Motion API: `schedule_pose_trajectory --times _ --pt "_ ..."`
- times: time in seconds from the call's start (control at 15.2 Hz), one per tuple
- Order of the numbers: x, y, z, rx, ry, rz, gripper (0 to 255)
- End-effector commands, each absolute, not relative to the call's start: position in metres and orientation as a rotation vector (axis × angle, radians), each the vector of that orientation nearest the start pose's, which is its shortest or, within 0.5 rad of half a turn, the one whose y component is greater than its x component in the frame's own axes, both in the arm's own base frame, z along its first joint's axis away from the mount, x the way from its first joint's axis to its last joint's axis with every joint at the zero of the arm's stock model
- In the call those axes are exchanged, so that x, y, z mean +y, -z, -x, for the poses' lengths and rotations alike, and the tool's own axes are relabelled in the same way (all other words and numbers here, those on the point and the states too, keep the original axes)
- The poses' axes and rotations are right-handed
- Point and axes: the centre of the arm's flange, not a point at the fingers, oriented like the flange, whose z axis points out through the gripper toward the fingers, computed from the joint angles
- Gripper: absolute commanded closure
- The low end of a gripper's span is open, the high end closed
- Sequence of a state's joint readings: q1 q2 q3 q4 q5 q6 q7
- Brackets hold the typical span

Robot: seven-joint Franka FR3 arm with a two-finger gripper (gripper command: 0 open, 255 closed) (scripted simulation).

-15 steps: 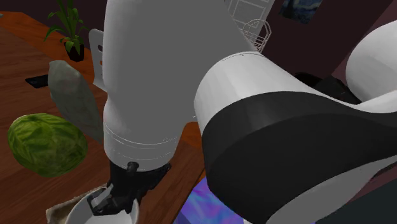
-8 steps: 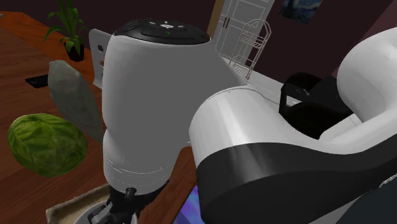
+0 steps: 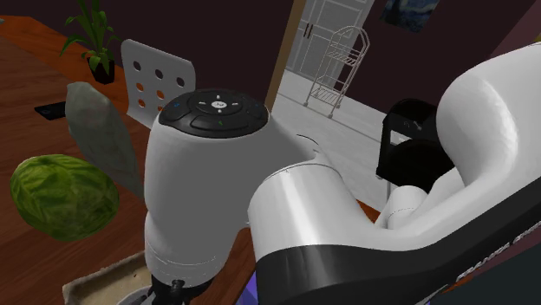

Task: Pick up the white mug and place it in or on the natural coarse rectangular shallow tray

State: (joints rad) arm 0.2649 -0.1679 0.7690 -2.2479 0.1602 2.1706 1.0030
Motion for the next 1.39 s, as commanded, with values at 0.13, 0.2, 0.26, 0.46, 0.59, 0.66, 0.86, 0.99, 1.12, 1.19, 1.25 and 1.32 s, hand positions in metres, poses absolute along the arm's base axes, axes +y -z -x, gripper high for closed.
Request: schedule_pose_trajectory --times 0.13,0.2,0.26,0.46,0.59,0.66,0.86,0.99,1.12,1.19,1.25,1.32 --pt "0.443 -0.4 -0.249 0.094 0.017 3.089 255" --pt "0.443 -0.4 -0.249 0.094 0.017 3.089 255" --pt "0.443 -0.4 -0.249 0.094 0.017 3.089 255" --pt "0.443 -0.4 -0.249 0.094 0.017 3.089 255" --pt "0.443 -0.4 -0.249 0.094 0.017 3.089 255" --pt "0.443 -0.4 -0.249 0.094 0.017 3.089 255" --pt "0.443 -0.4 -0.249 0.094 0.017 3.089 0" --pt "0.443 -0.4 -0.249 0.094 0.017 3.089 0" --pt "0.442 -0.413 -0.249 0.094 0.017 3.089 0" --pt "0.441 -0.427 -0.248 0.094 0.017 3.089 0" --pt "0.441 -0.44 -0.248 0.094 0.017 3.089 0" --pt "0.44 -0.45 -0.248 0.094 0.017 3.089 0"
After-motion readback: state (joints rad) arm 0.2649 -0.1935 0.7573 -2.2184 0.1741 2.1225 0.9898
